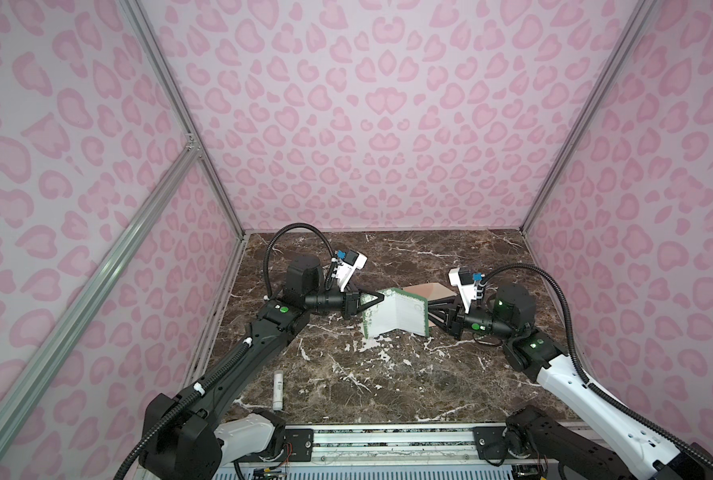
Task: Place the letter into the envelope and seal it
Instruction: 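Move both grippers toward each other, bending the letter card in half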
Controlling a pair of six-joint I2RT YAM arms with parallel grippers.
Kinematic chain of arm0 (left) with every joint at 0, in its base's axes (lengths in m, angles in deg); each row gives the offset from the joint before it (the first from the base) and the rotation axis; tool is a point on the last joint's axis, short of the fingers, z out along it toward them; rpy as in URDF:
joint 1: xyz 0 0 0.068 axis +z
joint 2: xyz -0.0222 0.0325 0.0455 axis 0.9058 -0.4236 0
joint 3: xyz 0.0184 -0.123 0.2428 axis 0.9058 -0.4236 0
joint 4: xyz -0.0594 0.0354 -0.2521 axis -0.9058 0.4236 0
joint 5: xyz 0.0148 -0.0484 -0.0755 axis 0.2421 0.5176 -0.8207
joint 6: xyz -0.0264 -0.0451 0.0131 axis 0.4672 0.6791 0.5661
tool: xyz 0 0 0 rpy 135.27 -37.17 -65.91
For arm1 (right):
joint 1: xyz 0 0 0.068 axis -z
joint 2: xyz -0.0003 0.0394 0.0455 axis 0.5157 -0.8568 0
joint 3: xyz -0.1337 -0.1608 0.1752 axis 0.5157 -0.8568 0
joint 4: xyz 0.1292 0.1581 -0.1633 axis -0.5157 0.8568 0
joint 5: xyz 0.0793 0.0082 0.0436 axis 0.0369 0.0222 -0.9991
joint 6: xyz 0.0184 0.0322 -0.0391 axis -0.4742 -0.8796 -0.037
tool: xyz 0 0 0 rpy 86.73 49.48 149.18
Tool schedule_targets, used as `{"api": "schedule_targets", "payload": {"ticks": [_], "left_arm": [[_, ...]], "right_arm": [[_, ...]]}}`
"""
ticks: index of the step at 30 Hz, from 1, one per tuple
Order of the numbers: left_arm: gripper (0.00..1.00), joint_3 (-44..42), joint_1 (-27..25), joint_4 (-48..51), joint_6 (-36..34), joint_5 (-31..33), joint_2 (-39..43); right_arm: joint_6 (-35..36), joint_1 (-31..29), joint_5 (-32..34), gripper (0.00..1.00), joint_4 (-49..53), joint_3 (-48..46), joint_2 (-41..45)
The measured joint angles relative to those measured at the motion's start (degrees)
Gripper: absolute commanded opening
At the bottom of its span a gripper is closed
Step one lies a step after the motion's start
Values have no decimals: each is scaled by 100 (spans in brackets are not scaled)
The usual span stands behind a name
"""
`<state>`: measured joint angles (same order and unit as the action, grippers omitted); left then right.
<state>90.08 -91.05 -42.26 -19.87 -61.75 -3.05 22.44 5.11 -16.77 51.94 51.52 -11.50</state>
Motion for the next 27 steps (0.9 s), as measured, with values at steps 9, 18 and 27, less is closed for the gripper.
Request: {"api": "schedule_targets", "payload": {"ticks": [9, 18, 27], "left_arm": [[4, 0, 0, -302, 146, -24, -96], [4, -15, 0, -433, 232, -138, -116], [4, -214, 0, -774, 483, -225, -129]], "right_arm": [[-61, -284, 22, 35, -24, 9, -195], [-72, -385, 111, 42, -249, 24, -385], [-219, -531, 216, 48, -535, 26, -544]]}}
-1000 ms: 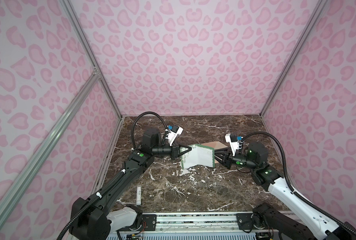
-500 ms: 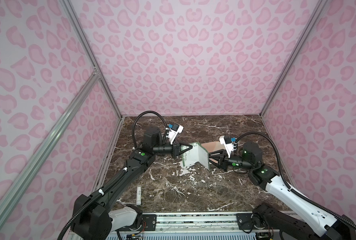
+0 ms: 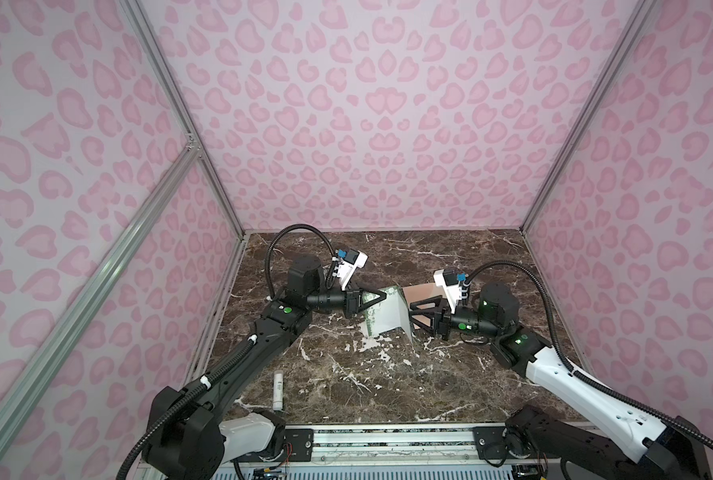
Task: Place the letter into the envelope and seal it
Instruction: 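Move both grippers toward each other, bending the letter card in half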
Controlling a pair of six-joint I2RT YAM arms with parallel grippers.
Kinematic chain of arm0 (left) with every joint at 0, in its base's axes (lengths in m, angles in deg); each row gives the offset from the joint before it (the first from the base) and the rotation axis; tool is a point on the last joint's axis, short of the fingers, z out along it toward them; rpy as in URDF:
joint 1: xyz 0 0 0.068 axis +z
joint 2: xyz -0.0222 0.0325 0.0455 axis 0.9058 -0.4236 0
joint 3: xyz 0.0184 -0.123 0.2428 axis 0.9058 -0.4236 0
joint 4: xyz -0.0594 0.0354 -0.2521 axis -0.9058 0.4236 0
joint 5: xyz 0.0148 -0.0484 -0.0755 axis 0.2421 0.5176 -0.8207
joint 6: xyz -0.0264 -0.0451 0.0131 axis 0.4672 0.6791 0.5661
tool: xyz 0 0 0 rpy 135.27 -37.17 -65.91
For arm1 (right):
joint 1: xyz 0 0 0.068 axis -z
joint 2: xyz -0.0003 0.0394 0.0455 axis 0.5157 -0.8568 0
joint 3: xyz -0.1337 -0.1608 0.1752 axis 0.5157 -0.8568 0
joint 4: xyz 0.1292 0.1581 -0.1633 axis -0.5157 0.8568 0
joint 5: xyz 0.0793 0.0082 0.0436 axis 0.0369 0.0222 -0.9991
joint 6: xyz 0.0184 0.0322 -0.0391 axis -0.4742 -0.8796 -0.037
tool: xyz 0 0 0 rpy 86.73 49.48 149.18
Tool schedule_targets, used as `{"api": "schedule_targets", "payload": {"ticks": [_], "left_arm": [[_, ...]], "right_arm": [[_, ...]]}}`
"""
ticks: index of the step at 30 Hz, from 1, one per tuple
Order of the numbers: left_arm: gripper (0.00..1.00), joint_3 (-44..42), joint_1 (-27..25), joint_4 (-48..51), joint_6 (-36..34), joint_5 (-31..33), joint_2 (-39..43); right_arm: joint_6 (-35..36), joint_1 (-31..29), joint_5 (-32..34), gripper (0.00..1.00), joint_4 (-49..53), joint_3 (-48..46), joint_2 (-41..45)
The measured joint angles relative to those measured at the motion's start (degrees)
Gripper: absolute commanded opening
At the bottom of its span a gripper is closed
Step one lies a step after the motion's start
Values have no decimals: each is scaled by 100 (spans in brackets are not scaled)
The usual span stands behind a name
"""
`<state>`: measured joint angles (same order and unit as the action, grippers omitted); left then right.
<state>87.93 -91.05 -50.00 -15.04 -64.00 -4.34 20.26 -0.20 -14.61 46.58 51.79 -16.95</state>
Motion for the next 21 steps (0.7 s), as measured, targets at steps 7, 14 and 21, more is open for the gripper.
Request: {"api": "schedule_targets", "payload": {"ticks": [7, 14, 21], "left_arm": [[4, -81, -31, -295, 146, -59, -15], [4, -114, -101, -452, 195, -92, -17], [4, -118, -157, -514, 299, -125, -15]], "right_arm": [[-42, -111, 22, 50, -149, 0, -118], [-55, -212, 76, 52, -232, 0, -186], [31, -214, 173, 56, -210, 0, -179]]}}
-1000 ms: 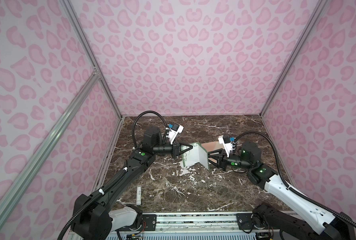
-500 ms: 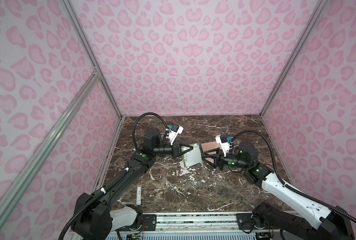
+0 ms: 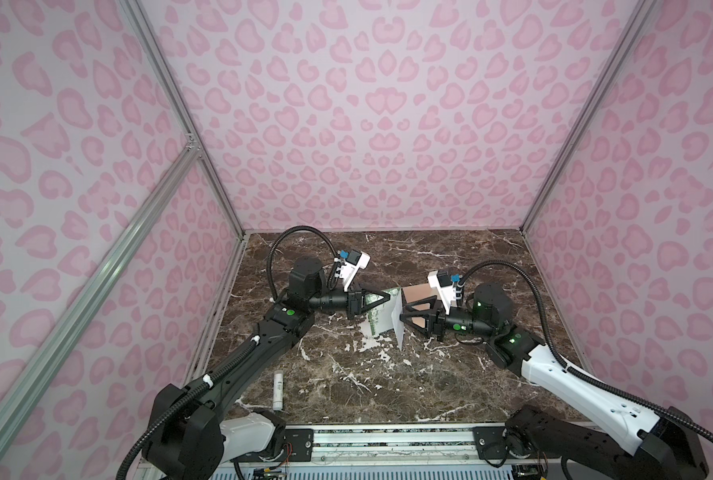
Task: Place the letter into the envelope and seal it
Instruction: 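Move both grippers toward each other, bending the letter card in half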
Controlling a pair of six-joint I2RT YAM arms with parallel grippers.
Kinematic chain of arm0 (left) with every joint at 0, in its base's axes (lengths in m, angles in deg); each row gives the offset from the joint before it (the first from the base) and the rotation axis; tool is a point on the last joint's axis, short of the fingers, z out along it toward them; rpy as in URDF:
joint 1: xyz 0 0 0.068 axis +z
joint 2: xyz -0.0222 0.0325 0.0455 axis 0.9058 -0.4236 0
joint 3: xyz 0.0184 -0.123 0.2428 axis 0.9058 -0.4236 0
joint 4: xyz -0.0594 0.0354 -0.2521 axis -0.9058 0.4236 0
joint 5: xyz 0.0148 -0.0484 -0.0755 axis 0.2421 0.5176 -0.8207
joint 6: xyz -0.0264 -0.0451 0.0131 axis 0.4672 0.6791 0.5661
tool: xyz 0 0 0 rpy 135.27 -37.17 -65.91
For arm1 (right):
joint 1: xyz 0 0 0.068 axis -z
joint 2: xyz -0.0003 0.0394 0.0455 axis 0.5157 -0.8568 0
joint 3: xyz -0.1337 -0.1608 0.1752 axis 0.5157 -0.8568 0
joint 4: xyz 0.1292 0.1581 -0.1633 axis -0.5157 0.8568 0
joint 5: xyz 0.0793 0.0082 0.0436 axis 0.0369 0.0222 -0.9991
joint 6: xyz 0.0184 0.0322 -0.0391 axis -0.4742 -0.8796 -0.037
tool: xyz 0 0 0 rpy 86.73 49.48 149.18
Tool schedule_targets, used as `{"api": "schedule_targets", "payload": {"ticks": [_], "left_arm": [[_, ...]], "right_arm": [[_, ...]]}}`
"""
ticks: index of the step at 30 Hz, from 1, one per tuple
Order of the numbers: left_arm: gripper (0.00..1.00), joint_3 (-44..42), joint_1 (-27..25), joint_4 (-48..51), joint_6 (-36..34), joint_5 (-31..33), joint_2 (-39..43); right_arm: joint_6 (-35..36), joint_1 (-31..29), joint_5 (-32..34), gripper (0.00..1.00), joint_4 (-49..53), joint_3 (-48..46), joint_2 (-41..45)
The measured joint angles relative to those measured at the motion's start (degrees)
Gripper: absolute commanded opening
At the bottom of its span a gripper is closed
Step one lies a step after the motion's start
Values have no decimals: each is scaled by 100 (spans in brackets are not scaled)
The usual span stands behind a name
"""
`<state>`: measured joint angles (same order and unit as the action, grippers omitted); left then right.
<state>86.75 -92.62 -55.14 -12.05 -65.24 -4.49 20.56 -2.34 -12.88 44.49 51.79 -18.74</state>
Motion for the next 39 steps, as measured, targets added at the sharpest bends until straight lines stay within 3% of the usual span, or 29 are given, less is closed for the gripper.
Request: {"api": "schedule_targets", "payload": {"ticks": [9, 17, 24, 39], "left_arm": [[4, -85, -175, -153, 4, -87, 4], [4, -90, -232, -140, -7, -173, 2], [4, -90, -232, -111, -50, -212, -7], [4, -33, -232, 144, -284, -190, -2]], "right_arm": [[83, 2, -2, 61, 0, 0, -28], [140, -4, -101, 58, 13, 33, -33], [87, -72, -332, 48, -44, 33, -42], [85, -111, -496, 9, -24, 83, 2]]}}
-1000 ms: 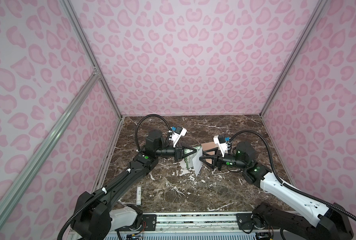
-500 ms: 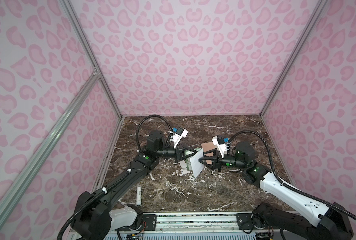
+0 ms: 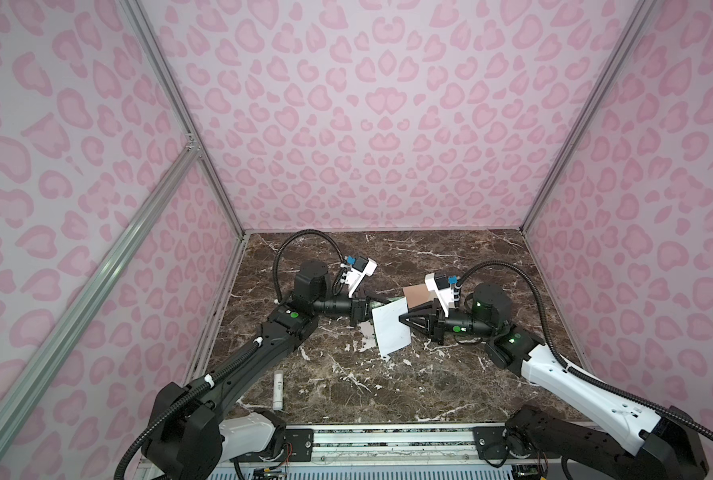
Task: Place the letter into the envelope and seal it
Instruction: 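Move both grippers toward each other, bending the letter card in half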
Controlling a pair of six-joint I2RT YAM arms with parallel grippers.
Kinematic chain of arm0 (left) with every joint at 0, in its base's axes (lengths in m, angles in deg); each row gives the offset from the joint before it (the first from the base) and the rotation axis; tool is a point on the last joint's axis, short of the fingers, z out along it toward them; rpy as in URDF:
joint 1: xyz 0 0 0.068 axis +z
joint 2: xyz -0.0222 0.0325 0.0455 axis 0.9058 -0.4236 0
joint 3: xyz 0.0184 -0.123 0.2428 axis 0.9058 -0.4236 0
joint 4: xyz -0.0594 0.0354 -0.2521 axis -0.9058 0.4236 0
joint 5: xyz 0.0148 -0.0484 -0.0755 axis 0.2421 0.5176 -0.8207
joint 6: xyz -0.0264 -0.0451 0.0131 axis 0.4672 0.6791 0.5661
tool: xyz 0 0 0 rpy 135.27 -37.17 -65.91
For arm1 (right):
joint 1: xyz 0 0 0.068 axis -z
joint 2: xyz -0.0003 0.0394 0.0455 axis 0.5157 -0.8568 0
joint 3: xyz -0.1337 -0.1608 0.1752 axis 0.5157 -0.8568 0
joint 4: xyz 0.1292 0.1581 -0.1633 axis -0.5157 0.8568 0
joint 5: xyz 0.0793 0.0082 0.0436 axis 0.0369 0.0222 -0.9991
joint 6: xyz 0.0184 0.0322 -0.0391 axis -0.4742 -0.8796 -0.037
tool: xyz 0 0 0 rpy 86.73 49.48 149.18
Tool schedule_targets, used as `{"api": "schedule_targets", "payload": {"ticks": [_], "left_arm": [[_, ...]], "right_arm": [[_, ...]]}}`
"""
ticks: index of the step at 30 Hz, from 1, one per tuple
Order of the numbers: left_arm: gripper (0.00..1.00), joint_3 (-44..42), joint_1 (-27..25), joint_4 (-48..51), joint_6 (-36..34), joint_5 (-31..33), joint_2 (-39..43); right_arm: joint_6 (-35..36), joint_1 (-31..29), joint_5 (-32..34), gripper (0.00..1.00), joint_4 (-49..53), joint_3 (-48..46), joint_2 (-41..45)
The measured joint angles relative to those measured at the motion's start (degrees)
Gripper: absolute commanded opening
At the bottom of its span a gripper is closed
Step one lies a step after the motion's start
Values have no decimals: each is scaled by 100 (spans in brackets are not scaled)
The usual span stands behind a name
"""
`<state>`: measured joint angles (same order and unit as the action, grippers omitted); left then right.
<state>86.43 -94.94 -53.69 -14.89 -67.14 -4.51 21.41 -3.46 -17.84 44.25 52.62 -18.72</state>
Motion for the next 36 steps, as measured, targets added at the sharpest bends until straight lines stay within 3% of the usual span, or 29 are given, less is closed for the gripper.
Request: {"api": "schedule_targets", "payload": {"ticks": [3, 8, 10, 13, 16, 21, 27, 36], "left_arm": [[4, 66, 0, 186, -81, 31, 20], [8, 214, 0, 529, -304, 85, 111], [23, 262, 24, 671, -372, 118, 186], [28, 341, 127, 822, -468, 195, 358], [53, 452, 236, 1064, -625, 216, 527], [69, 706, 352, 1958, -1147, 400, 809], [75, 656, 378, 2752, -1969, 514, 1401], [82, 81, 251, 2581, -2581, 535, 1648]], "right_arm": [[-4, 0, 0, 0, 17, 4, 9], [39, 0, -4, 0, 35, 33, 42], [74, 0, -15, 0, 122, 79, 72], [221, 9, 9, 0, 431, 179, 131], [452, 52, 50, 0, 778, 280, 212], [931, 125, 323, 0, 1510, 485, 302], [1851, 129, 691, 0, 2636, 984, 216], [3053, -120, 798, 0, 3814, 1606, -72]]}}
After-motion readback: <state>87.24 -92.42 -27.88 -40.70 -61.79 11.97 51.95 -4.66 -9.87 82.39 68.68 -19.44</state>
